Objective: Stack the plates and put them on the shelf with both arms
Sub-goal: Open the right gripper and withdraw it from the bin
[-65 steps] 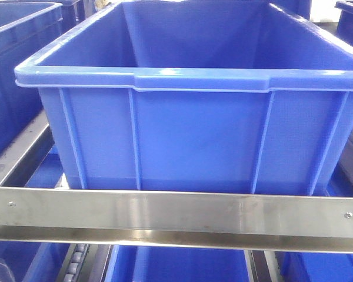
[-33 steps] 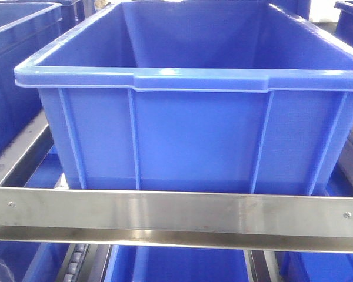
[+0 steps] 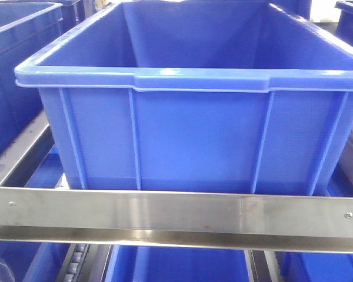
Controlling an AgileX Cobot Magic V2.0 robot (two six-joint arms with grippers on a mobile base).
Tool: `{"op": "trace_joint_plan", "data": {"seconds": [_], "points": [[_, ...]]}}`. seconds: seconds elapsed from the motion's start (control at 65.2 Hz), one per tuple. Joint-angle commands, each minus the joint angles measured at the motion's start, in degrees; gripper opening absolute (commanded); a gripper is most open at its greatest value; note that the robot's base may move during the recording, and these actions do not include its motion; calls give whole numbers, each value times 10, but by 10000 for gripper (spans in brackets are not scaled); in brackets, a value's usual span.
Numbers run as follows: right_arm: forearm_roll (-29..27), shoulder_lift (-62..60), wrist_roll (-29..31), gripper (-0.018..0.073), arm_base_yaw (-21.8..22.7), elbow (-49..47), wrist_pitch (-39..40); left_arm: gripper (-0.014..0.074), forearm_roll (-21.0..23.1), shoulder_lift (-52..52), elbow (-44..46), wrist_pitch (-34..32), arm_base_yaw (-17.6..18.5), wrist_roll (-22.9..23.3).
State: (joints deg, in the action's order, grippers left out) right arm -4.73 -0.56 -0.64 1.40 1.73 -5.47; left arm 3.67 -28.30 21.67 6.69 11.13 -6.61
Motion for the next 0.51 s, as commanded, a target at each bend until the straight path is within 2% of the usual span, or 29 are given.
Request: {"op": "trace_joint_plan", "data": {"seconds": [0.0,0.491], "points": [[7,-12,6,47,2,0,50,82,5,-3,18,-50,-1,5],[7,-12,6,47,2,0,44,82,5,-3,18,-50,-1,5]]}}
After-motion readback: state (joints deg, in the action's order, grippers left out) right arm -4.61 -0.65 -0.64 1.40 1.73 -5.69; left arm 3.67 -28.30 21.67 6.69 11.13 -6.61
